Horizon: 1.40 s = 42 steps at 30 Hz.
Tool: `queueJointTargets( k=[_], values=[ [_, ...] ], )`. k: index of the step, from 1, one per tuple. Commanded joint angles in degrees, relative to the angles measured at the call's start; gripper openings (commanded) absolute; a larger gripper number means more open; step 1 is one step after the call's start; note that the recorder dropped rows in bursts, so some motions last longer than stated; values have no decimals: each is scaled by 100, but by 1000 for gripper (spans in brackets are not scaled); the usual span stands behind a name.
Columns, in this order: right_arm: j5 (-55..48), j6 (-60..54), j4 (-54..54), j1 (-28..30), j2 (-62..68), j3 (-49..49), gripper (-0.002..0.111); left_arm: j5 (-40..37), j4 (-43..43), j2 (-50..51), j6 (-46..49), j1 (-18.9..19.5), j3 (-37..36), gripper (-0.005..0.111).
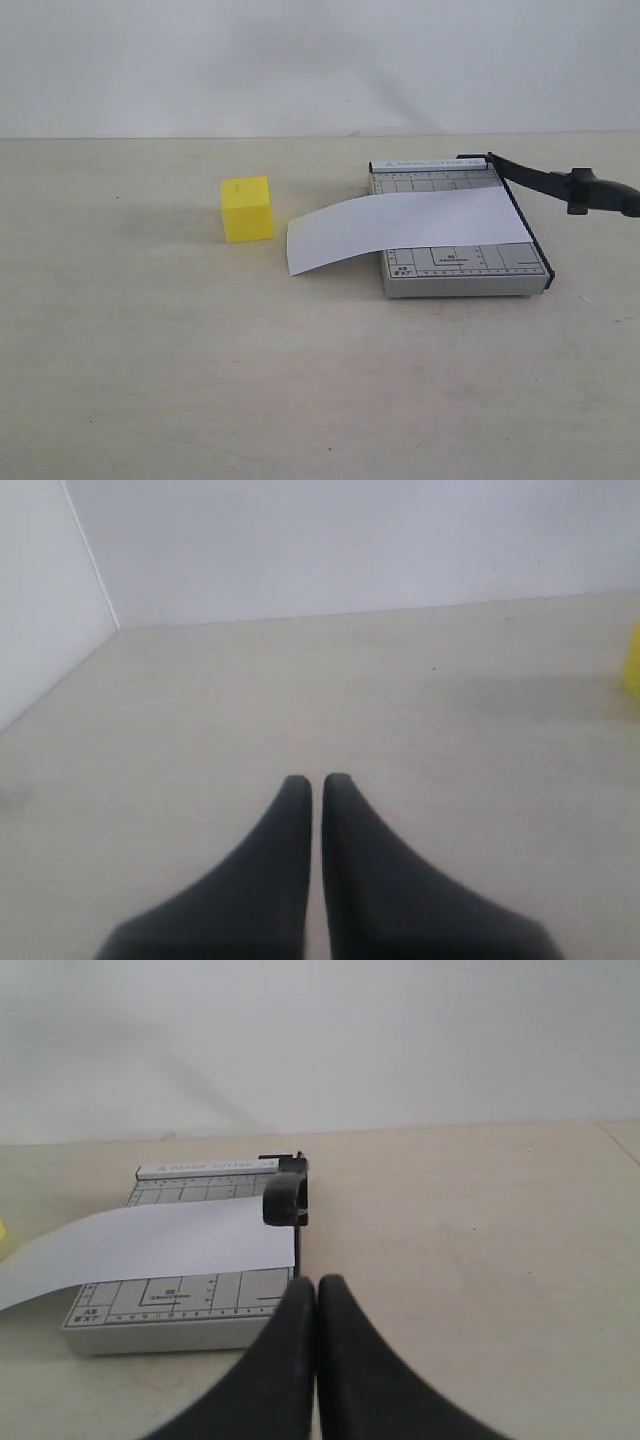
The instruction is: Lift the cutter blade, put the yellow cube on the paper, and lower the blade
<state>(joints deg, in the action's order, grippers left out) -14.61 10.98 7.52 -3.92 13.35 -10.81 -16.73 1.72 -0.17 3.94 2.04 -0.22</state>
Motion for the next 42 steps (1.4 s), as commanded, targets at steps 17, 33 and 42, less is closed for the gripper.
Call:
queueJointTargets(
  k=[17, 33, 42],
  values=[
    [15, 461, -268, -7, -10, 560, 0, 3108, -3131, 17, -597, 16, 22, 4],
    [224, 507, -248, -7, -10, 560, 0, -2029, -7461, 6517, 5998, -1493, 5016, 4],
    [276, 507, -248, -7, -10, 560, 0, -686, -10167, 9921, 9040, -3684, 5715, 4]
  ],
)
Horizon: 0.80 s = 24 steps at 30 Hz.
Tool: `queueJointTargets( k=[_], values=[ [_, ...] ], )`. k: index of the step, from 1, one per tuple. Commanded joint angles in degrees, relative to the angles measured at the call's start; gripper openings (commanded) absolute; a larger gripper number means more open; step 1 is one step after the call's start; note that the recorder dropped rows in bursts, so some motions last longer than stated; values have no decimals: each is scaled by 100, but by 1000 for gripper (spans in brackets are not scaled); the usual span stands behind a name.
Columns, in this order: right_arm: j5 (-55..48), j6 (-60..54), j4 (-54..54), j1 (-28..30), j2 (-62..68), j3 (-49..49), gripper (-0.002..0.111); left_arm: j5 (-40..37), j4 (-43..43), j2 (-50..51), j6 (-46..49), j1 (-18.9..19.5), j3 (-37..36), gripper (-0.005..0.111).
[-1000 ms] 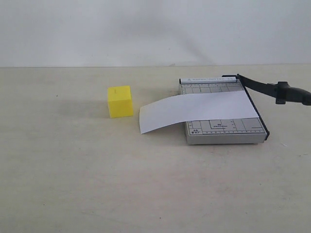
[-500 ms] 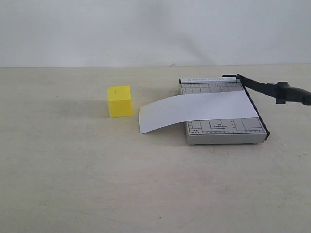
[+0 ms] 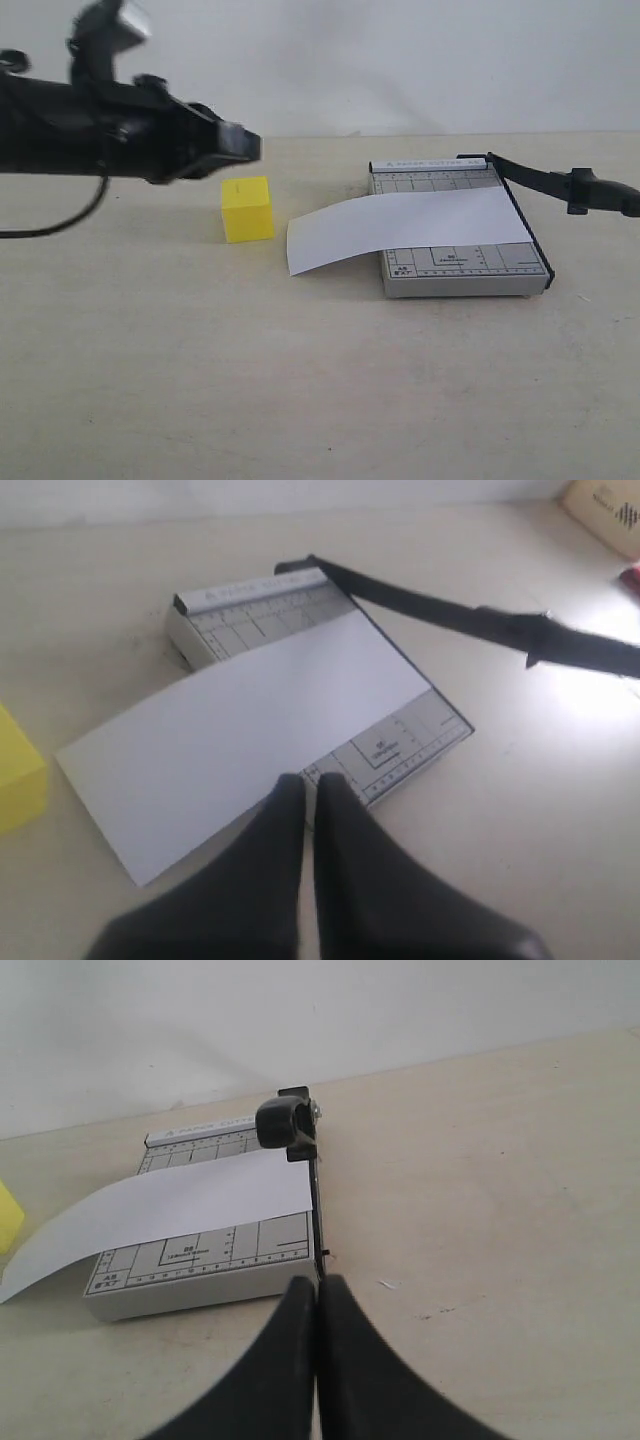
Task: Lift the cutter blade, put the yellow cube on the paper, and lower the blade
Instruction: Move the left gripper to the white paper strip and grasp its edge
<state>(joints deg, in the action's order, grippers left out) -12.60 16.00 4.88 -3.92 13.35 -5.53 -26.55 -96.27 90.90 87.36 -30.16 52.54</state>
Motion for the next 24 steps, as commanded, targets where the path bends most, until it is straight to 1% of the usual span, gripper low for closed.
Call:
queueJointTargets(
  k=[1, 2, 6, 13, 19, 24],
  values=[
    [75, 5, 15, -7, -10, 32, 0, 416, -367, 1077, 718, -545, 632, 4],
    [75, 5, 15, -7, -10, 32, 0, 527, -367, 1326, 716, -646, 838, 4],
    [218, 5, 15, -7, -10, 32, 0, 585, -367, 2205, 824, -810, 1649, 4],
    [307, 52, -446, -7, -10, 32, 0, 773, -367, 3413, 824, -906, 2733, 4],
    [307, 52, -446, -7, -10, 32, 0, 710, -367, 3912, 824, -986, 3392, 4],
    [307, 52, -446, -7, -10, 32, 0, 666, -367, 4198, 910, -1129, 3854, 4]
  ],
)
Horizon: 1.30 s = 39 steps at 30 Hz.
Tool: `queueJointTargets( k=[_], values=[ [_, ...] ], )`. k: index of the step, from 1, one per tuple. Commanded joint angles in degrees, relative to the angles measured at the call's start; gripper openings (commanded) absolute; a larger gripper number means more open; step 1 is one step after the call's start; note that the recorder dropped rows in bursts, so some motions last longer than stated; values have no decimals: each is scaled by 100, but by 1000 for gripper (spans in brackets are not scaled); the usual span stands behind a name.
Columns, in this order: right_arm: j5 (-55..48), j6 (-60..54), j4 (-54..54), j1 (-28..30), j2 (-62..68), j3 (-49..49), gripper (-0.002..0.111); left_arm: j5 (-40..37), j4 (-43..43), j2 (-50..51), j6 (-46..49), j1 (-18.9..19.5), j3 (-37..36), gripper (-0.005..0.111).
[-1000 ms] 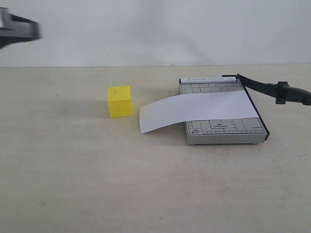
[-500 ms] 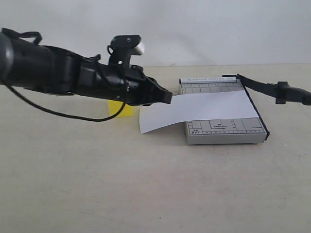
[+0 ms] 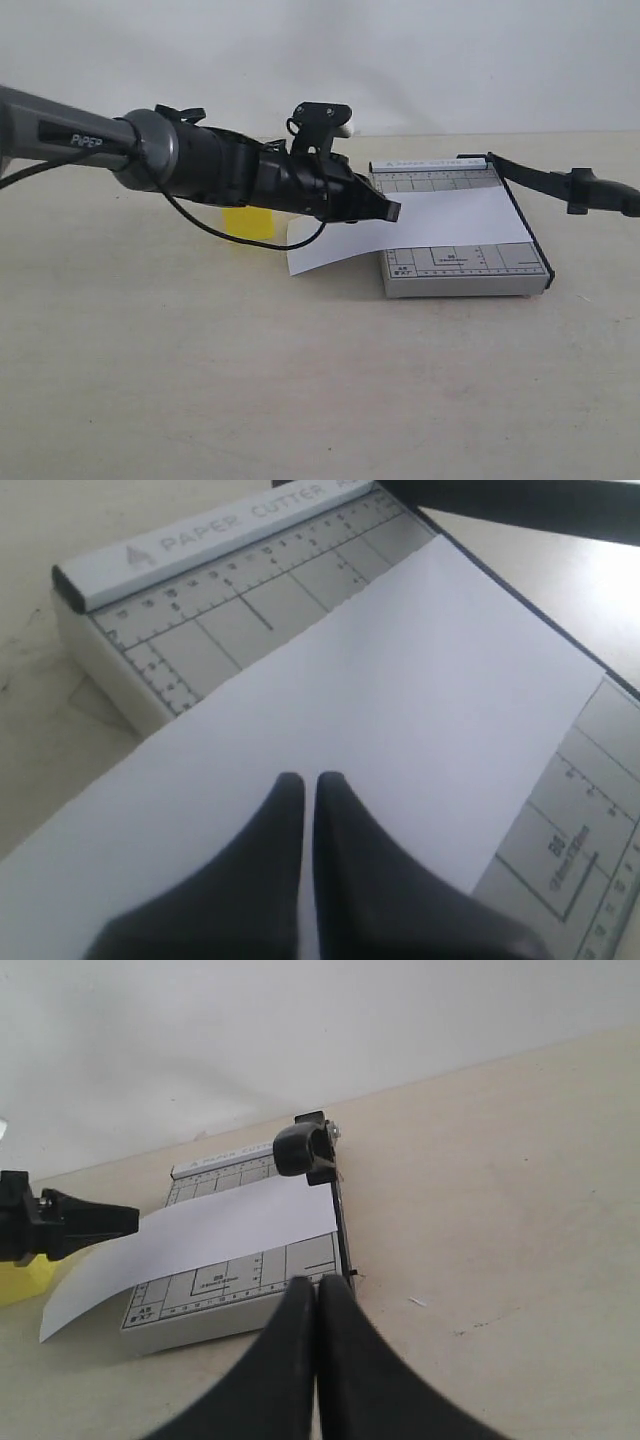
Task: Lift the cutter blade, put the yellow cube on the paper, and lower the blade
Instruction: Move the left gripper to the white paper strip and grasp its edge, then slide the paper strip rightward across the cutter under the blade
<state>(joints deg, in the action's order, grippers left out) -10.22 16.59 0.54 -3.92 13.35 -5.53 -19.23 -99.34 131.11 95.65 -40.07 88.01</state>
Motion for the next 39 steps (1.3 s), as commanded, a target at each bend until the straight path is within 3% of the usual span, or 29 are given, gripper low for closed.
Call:
queueJointTargets(
  k=[1, 7, 28, 30, 35, 39],
  values=[
    [69, -7, -12, -7, -10, 32, 0, -66, -61, 226, 81, -183, 364, 4],
    [69, -7, -12, -7, -10, 32, 0, 24, 3, 409, 81, -400, 553, 4],
    [105, 5, -85, -7, -10, 32, 0, -306, 197, 726, -141, -510, 1277, 4],
    [94, 5, -85, -7, -10, 32, 0, 11, 190, 596, -254, -510, 1284, 4],
    [93, 5, -109, -7, -10, 32, 0, 2030, 142, 93, -1277, -510, 975, 4],
    [93, 5, -124, -7, -10, 32, 0, 2162, -61, -236, -1382, -510, 482, 4]
  ],
)
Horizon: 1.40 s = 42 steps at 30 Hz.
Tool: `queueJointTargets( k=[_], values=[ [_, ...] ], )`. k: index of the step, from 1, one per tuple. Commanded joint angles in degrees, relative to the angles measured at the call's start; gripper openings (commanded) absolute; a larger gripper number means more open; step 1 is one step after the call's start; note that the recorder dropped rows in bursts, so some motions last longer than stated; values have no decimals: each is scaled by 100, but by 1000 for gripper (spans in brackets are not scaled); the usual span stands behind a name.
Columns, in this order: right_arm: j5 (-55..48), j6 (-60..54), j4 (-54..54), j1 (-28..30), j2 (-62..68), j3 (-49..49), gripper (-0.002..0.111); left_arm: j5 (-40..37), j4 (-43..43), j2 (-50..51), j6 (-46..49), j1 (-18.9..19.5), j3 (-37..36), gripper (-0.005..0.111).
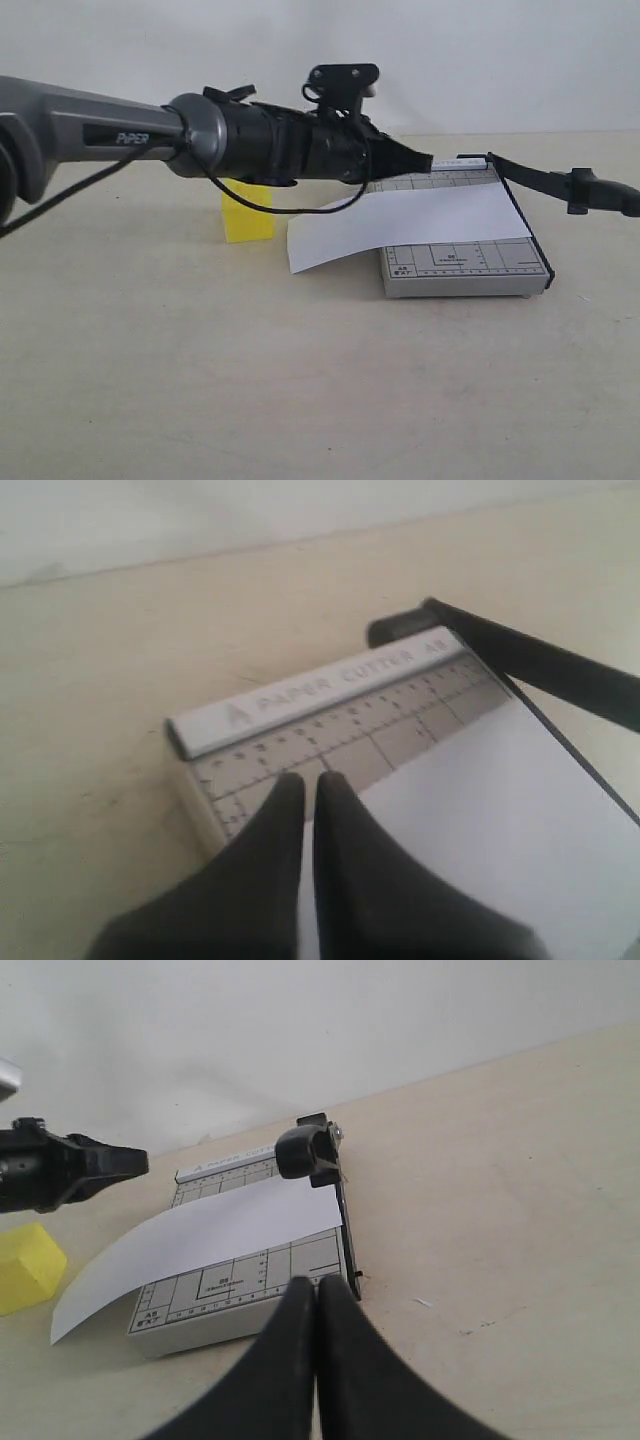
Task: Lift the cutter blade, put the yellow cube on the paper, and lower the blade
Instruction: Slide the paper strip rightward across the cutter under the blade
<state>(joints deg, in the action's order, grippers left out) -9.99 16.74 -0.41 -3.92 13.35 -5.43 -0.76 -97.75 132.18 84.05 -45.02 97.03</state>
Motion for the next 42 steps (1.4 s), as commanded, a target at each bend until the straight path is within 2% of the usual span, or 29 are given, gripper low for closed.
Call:
queueJointTargets(
  k=[1, 5, 8, 9, 12, 14, 16, 21, 23, 26, 34, 42],
  values=[
    [70, -10, -28, -7, -10, 22, 0, 302, -220, -385, -222, -51, -531, 4],
    [70, -10, -28, -7, -10, 22, 0, 76, -220, -695, -481, -98, -997, 4],
    [70, -10, -28, -7, -10, 22, 0, -1031, -220, -981, -626, -61, -1169, 4],
    [70, -10, -28, -7, -10, 22, 0, -1679, -220, -1056, -609, -18, -1171, 4],
    [70, -10, -28, -7, -10, 22, 0, -3186, 363, -1108, -397, 138, -1171, 4],
    [70, -10, -28, -7, -10, 22, 0, -3817, 900, -1108, -479, 229, -1171, 4],
    [70, -10, -28, -7, -10, 22, 0, -3841, 1585, -1094, -1190, 322, -1171, 4],
    [70, -10, -28, -7, -10, 22, 0, -3374, 4400, -1085, -4834, 544, -1126, 4],
    [70, -10, -28, -7, -10, 22, 0, -3333, 5159, -1085, -5464, 587, -966, 4],
    [70, -10, -28, -7, -10, 22, 0, -3203, 5656, -1025, -5738, 587, -536, 4],
    [70, -10, -28, -7, -10, 22, 0, -3474, 5934, -98, -6077, 587, 887, 4],
    [70, -10, -28, -7, -10, 22, 0, -4072, 5990, 656, -6156, 567, 1522, 4]
  ],
)
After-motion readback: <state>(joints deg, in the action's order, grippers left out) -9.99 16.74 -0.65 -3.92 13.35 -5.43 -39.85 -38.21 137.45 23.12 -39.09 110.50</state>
